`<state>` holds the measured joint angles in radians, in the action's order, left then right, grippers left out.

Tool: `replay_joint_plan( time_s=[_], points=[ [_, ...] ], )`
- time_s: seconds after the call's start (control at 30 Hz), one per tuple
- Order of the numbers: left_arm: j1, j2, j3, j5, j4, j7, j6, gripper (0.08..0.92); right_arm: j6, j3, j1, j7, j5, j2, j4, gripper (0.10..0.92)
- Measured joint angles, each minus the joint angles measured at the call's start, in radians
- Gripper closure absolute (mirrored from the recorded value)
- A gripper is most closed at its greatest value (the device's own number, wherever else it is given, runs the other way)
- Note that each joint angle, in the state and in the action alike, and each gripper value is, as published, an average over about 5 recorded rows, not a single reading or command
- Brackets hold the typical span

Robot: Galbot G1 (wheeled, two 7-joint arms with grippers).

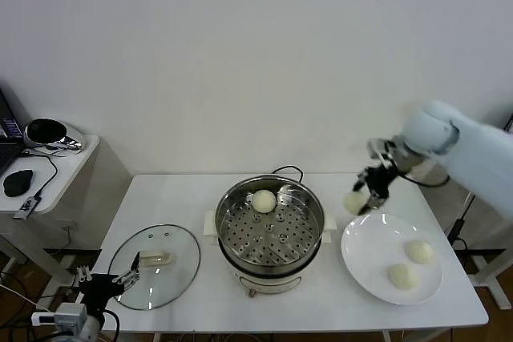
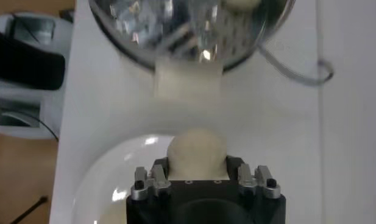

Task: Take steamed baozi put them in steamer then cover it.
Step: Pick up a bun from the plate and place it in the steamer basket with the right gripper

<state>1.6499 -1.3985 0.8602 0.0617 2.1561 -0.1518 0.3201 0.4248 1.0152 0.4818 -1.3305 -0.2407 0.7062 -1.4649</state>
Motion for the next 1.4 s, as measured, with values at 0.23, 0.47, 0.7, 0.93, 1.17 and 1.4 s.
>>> replay_joint_plan(
  time_s=[0.23,0.47,0.7,0.93,1.17,1.4],
  points=[
    [0.012,-0.016,0.016,-0.001,0.029,0.005,0.020,0.177,0.048,0.067,0.064,0.007,-0.065,0.128,0.026,0.448],
    [0.013,-0.038,0.035,0.009,0.055,0.009,0.039,0.177,0.075,0.106,0.070,0.023,-0.084,0.271,0.079,0.448],
    [0.014,-0.056,0.045,0.014,0.081,0.013,0.051,0.177,0.086,0.126,0.057,0.033,-0.075,0.396,0.134,0.448],
    [0.016,-0.061,0.044,0.015,0.096,0.014,0.060,0.177,0.093,0.144,0.027,0.049,-0.042,0.501,0.192,0.448],
    [0.016,-0.064,0.042,0.022,0.106,0.016,0.062,0.177,0.097,0.150,-0.013,0.068,-0.010,0.582,0.249,0.448],
    [0.010,-0.068,0.027,0.025,0.108,0.019,0.064,0.177,0.101,0.155,-0.049,0.086,0.012,0.644,0.288,0.448]
  ],
)
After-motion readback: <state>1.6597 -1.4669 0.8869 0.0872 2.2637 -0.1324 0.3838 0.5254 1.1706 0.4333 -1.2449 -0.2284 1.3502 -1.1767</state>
